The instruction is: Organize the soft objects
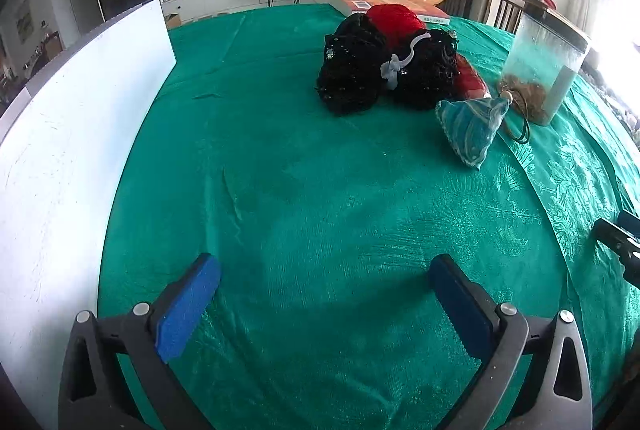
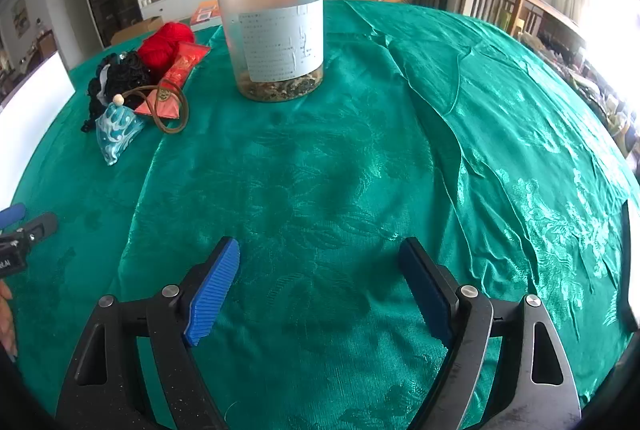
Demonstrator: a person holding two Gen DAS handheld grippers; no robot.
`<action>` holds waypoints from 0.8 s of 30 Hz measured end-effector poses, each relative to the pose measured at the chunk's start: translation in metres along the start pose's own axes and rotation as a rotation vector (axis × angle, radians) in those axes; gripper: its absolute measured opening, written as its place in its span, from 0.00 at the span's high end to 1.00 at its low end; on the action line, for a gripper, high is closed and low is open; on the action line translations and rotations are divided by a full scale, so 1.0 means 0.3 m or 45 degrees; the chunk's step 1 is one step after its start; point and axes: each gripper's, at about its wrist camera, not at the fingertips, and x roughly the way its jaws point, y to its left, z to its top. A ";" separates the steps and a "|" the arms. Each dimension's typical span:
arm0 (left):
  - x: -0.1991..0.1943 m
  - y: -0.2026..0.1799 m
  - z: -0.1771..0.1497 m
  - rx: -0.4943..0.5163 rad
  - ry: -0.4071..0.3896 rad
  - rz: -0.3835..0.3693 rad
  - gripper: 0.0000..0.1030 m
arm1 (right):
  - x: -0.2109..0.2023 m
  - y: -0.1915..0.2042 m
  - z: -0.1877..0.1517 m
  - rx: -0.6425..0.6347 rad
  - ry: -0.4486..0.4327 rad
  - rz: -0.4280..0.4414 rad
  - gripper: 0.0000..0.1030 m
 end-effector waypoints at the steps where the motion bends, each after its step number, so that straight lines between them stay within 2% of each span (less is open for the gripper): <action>1: 0.000 0.001 0.002 0.000 -0.001 0.001 0.00 | 0.000 0.000 0.000 0.000 0.000 0.001 0.18; 24: 0.000 0.003 0.003 0.000 0.000 0.000 0.00 | 0.002 0.001 0.001 -0.002 0.002 0.004 0.16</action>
